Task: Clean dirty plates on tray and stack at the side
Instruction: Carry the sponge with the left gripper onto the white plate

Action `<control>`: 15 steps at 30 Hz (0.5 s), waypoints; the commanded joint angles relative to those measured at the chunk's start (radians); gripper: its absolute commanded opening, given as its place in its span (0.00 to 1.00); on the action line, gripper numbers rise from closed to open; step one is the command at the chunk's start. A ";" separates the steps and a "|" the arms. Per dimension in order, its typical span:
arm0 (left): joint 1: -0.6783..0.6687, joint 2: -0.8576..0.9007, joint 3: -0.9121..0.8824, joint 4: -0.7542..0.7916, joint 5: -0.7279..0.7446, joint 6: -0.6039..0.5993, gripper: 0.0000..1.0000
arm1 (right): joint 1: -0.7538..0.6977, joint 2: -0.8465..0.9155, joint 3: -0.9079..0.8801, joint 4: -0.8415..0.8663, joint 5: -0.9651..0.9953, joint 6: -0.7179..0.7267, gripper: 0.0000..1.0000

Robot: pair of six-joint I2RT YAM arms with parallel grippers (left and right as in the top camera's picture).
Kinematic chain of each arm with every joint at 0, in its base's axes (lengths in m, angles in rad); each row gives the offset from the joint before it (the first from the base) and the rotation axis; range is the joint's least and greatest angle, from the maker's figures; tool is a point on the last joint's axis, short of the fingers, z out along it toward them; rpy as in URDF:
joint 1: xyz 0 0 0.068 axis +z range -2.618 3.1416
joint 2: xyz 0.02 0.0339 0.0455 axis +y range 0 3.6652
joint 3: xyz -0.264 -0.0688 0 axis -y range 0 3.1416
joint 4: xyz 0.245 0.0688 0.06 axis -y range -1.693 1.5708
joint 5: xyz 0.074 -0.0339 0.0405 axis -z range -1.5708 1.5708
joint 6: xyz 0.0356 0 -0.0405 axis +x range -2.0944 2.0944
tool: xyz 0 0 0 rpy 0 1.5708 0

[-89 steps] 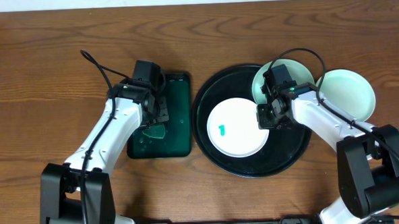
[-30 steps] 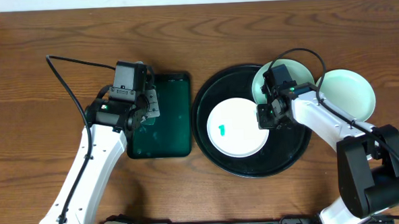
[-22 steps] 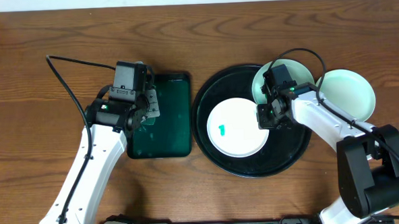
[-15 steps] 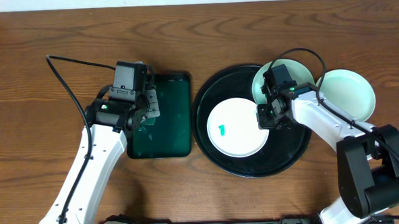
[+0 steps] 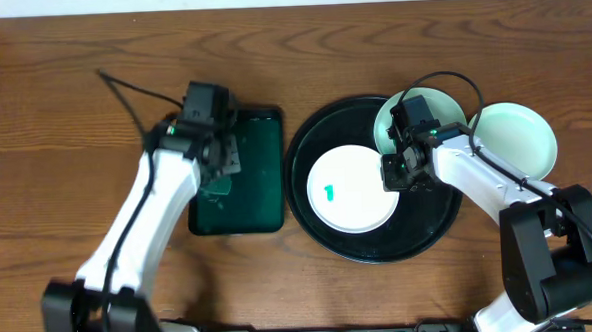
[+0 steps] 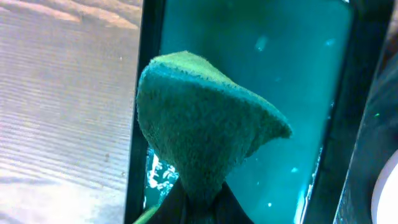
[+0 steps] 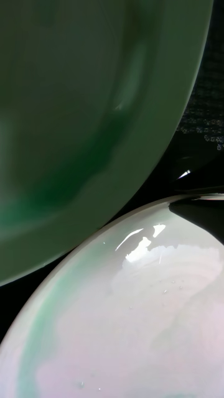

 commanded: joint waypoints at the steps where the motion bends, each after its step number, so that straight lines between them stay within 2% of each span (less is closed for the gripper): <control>1: 0.016 0.064 0.175 -0.062 -0.009 -0.013 0.08 | 0.008 -0.011 -0.011 0.003 -0.005 0.000 0.01; 6: 0.014 0.097 0.214 -0.075 0.019 -0.013 0.07 | 0.008 -0.011 -0.011 0.002 -0.005 0.000 0.01; 12: 0.010 0.098 0.208 -0.075 0.304 -0.014 0.07 | 0.008 -0.011 -0.011 0.003 -0.005 0.000 0.01; 15: -0.014 0.098 0.205 -0.068 0.359 -0.059 0.07 | 0.008 -0.011 -0.011 0.003 -0.005 0.000 0.01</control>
